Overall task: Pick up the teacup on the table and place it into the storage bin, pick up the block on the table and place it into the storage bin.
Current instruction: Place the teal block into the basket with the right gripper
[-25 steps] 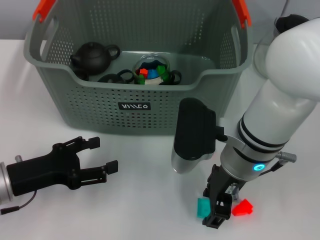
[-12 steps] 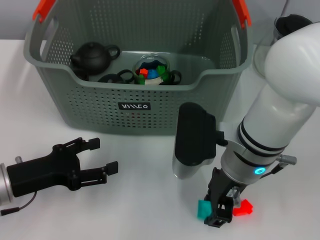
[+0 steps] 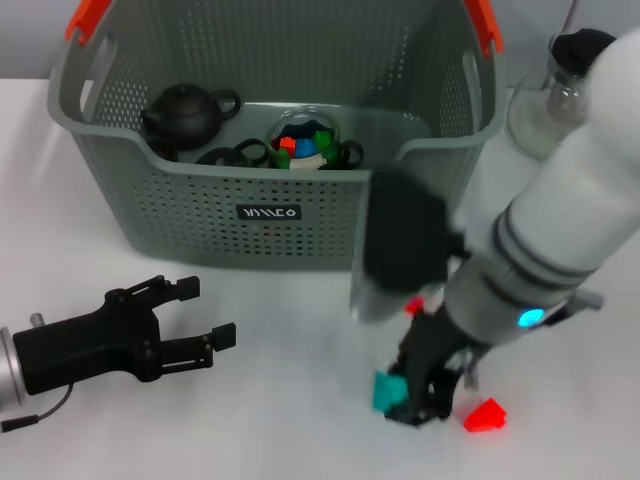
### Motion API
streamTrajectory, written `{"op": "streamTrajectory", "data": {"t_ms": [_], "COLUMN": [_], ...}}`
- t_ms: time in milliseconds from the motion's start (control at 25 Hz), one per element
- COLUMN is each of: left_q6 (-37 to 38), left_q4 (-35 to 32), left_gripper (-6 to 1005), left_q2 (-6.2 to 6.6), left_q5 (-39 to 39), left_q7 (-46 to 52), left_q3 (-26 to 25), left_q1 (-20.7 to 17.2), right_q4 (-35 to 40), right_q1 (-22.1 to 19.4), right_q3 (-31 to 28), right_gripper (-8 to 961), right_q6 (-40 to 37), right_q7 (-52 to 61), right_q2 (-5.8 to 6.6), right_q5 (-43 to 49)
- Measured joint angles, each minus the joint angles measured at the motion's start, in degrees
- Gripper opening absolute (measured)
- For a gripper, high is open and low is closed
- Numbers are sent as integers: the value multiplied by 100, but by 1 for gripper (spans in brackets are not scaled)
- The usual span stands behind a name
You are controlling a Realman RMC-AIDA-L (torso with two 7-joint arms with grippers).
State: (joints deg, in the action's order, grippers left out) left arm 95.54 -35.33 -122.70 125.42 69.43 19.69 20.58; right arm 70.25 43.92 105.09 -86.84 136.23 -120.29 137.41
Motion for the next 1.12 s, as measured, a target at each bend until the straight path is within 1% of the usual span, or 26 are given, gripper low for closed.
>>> {"op": "streamTrajectory", "data": {"t_ms": [80, 160, 280, 400, 520, 680, 800, 920, 1040, 1120], "left_q6": [0, -12, -72, -120, -137, -145, -148, -148, -135, -134], "left_q4": [0, 0, 0, -1, -1, -1, 0, 0, 0, -2], "left_gripper": [932, 932, 932, 932, 932, 933, 933, 933, 933, 933], "left_q2": [0, 3, 7, 8, 9, 9, 9, 9, 9, 9], "left_q5": [-1, -3, -9, -29, -49, -53, -54, -54, -55, -57], "left_q7": [0, 0, 6, 59, 87, 169, 249, 327, 367, 401], "left_q3": [0, 0, 0, 0, 0, 0, -1, 0, 0, 0], "left_q1": [2, 10, 26, 35, 47, 99, 152, 184, 195, 191], "right_q4": [402, 675, 679, 235, -515, -1429, -1803, -2098, -1967, -1588], "right_q1": [-207, -458, -822, -1121, -1257, -1257, -1208, -1087, -814, -605], "right_q3": [-576, -1261, -2488, -3752, -4808, -5758, -6037, -6048, -6016, -5990], "right_gripper": [425, 424, 424, 425, 425, 425, 425, 425, 425, 425], "right_q6": [-231, -431, -812, -1246, -1556, -1618, -1384, -1120, -879, -648], "right_q7": [-184, -496, -1215, -2132, -2997, -4117, -4746, -5305, -5225, -4723], "right_q2": [-1, 0, 22, 27, 29, 18, 2, 3, 58, 118], "right_q5": [-131, -558, -1530, -2570, -3523, -4301, -4820, -5340, -5248, -4869]}}
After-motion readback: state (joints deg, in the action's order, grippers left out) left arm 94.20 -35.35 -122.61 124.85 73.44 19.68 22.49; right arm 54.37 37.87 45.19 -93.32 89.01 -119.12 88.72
